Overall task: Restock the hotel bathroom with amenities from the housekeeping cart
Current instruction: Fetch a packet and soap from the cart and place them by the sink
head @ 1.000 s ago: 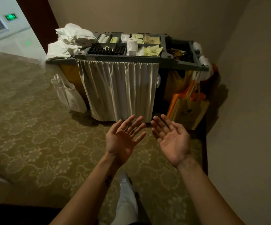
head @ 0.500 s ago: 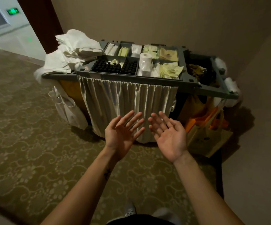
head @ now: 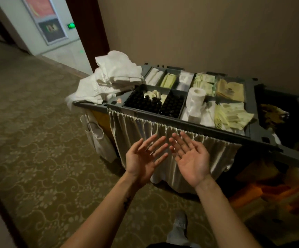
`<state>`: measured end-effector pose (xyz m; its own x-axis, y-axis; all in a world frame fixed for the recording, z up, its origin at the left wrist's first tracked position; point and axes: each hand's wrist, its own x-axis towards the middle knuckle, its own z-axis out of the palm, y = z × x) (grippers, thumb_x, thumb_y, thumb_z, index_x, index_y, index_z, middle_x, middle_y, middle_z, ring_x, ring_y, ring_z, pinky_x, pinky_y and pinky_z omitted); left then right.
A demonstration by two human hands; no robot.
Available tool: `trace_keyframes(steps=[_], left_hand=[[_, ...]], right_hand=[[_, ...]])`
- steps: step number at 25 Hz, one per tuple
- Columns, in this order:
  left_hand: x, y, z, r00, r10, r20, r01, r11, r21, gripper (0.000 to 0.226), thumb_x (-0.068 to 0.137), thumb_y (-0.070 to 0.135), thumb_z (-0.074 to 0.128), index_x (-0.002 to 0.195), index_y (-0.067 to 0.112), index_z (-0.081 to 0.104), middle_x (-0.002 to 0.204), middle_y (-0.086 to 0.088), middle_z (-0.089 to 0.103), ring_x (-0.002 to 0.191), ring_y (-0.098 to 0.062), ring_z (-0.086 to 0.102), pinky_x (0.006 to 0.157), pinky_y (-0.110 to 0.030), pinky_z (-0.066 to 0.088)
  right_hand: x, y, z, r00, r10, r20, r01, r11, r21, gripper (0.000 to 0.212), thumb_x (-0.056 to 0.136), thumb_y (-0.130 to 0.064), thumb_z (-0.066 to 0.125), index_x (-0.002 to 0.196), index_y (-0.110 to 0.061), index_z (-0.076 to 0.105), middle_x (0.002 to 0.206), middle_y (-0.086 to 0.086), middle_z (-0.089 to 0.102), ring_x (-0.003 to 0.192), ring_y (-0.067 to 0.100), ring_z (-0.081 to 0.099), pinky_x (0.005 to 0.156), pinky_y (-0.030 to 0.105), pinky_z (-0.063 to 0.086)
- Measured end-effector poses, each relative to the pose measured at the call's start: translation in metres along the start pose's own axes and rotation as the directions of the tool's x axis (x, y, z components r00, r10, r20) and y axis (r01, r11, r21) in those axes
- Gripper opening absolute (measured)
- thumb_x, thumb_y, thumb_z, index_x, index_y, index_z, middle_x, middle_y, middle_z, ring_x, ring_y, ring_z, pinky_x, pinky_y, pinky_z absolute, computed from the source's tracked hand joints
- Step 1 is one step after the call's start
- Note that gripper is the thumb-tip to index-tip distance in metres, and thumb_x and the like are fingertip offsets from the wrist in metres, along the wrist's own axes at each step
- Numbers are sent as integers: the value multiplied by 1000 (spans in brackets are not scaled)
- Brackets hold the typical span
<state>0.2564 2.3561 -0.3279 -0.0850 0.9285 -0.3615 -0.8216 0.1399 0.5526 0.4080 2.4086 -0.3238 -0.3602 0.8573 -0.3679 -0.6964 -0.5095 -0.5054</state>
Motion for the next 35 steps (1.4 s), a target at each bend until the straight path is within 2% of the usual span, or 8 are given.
trace_keyframes(steps=[4,9,18,22,28,35], left_hand=[[76,32,23,996,72,-53,-73,997,-15,54,101,39,36,142,7,53,138,-19,62,132,-37,56,117,-54,34],[145,44,44,990,98,-106,-100,995,-17,53,101,39,36,140,8,55,136,-18,64,130,-35,58,116,-53,36],[252,96,36,984,96,-152,-83,993,89,50,104,35,33,140,9,54,134,-14,66,126,-31,62,110,-48,44],[303,131,22,993,28,-116,-12,991,135,48,103,34,34,137,8,56,133,-14,67,125,-31,63,110,-50,44],[375,194,10,997,-58,-43,65,984,164,45,103,34,38,131,8,60,130,-16,68,122,-33,64,106,-48,46],[413,237,2,987,-153,50,140,970,201,44,102,32,39,131,5,58,130,-18,68,121,-35,63,95,-44,53]], right_hand=[[84,-37,25,997,44,61,-43,999,-12,43,100,-26,41,136,-9,56,130,16,67,121,30,64,104,41,46],[160,-76,33,994,91,58,-89,995,-35,43,100,-26,42,138,-9,55,127,15,69,121,29,64,102,40,48],[270,-82,62,993,117,4,-116,989,-88,42,100,-25,42,135,-8,58,130,16,68,122,30,64,105,41,47],[316,-65,85,995,76,-58,-81,992,-92,41,103,-26,40,134,-7,58,128,16,69,122,30,64,108,43,45],[373,-51,122,990,-36,-136,28,998,-63,42,101,-26,41,135,-7,57,128,15,69,122,30,64,97,40,49],[403,-38,146,970,-137,-198,131,990,-46,42,100,-25,43,136,-7,56,127,16,69,120,30,65,109,44,44]])
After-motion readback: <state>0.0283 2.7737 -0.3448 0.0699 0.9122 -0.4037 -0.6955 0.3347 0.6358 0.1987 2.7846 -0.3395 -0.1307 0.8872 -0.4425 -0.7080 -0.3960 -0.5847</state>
